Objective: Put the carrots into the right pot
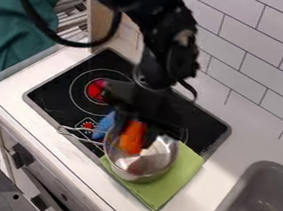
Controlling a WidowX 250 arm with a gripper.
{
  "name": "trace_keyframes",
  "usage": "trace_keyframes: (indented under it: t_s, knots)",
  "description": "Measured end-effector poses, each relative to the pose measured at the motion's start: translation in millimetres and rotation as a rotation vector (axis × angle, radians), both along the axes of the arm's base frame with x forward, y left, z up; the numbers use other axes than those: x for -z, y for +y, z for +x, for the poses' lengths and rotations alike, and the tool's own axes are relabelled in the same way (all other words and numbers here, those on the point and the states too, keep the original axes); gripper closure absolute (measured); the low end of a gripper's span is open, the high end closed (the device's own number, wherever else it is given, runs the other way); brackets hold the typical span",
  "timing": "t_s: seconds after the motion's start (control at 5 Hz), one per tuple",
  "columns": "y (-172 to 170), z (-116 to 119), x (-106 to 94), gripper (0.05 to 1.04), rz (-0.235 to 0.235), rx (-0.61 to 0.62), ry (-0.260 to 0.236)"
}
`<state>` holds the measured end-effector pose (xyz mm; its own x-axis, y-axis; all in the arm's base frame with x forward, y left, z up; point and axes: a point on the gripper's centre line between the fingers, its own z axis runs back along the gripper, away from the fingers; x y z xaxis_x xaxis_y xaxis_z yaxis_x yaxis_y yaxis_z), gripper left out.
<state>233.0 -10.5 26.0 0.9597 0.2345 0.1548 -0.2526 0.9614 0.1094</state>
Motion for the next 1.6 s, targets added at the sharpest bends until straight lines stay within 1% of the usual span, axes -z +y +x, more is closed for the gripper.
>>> trace_keyframes:
  t_s: [0.2, 0.4, 0.6, 0.8, 1.0, 1.2, 1.4, 1.6]
  knots:
    - [-12, 7, -0.7, 0.628, 0.014, 0.038, -0.014]
    - [-15, 12, 13.6, 0.628, 0.007, 0.051, 0.028]
    - [-16, 18, 29.5, 0.552, -0.016, 0.065, 0.062]
    - [-11, 21, 40.3, 0.237, -0.034, 0.056, 0.089]
    - [-10, 21, 41.3, 0.065, -0.040, 0.055, 0.091]
    - [-9, 21, 38.0, 0.073, -0.022, 0.061, 0.090]
    - [-10, 27, 15.2, 0.075, 0.009, 0.078, 0.020]
    - [-11, 32, -5.3, 0.075, 0.008, 0.064, -0.061]
